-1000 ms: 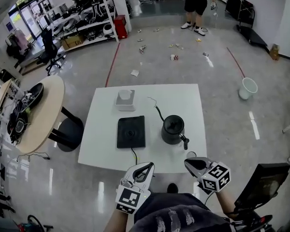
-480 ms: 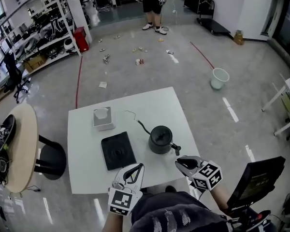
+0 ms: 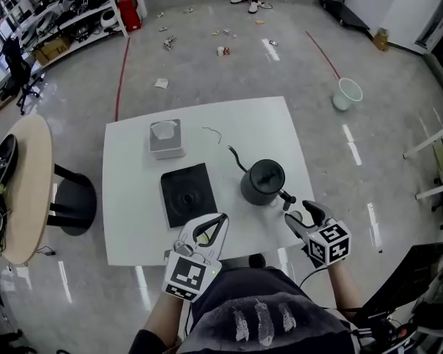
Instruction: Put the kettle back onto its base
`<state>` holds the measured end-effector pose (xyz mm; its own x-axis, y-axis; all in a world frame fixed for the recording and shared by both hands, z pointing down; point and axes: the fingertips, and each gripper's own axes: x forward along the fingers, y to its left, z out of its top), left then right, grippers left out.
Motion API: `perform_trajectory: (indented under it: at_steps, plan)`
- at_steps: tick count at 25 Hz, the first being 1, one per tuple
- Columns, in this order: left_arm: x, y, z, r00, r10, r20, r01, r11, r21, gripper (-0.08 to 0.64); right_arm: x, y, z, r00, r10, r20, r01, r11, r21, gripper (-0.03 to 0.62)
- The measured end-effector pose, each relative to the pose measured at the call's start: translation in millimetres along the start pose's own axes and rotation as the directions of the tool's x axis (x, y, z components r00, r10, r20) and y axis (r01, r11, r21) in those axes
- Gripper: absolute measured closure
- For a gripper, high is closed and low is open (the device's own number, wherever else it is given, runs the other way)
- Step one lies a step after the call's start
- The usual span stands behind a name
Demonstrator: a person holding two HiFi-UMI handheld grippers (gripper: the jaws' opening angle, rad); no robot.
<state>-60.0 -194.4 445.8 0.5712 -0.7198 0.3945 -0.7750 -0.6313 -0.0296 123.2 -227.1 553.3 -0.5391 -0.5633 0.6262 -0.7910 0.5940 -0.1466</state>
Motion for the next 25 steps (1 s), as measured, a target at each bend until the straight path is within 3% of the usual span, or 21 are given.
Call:
perform_trajectory:
  at_steps: [7,14,16,19,25]
  plan:
    - [-3,6,-13,0.999,0.03,-0.026,-0.031,0.999,-0.013,0.561,51,-22,-19,0.996,-0.043,-0.073,0.033,0.992,-0.124,0.313]
    - [-9,5,-19,0.993,0.104,-0.05,-0.106,0.994,-0.039,0.561,78,-27,-22,0.996,-0.007,-0.087,-0.005,0.99,-0.141,0.318]
    - [-12,2,-21,0.991,0.116,-0.065,-0.119,0.992,-0.04,0.561,80,-28,-24,0.996,0.003,-0.09,-0.016,0.99,-0.141,0.342]
    - [-16,1,-28,0.988,0.133,-0.079,-0.137,0.989,-0.049,0.561,88,-21,-27,0.994,0.047,-0.094,-0.06,0.987,-0.147,0.495]
    - [-19,-7,-42,0.986,0.127,-0.11,-0.135,0.988,-0.069,0.561,94,-16,-30,0.99,0.092,-0.107,-0.105,0.987,-0.123,0.492]
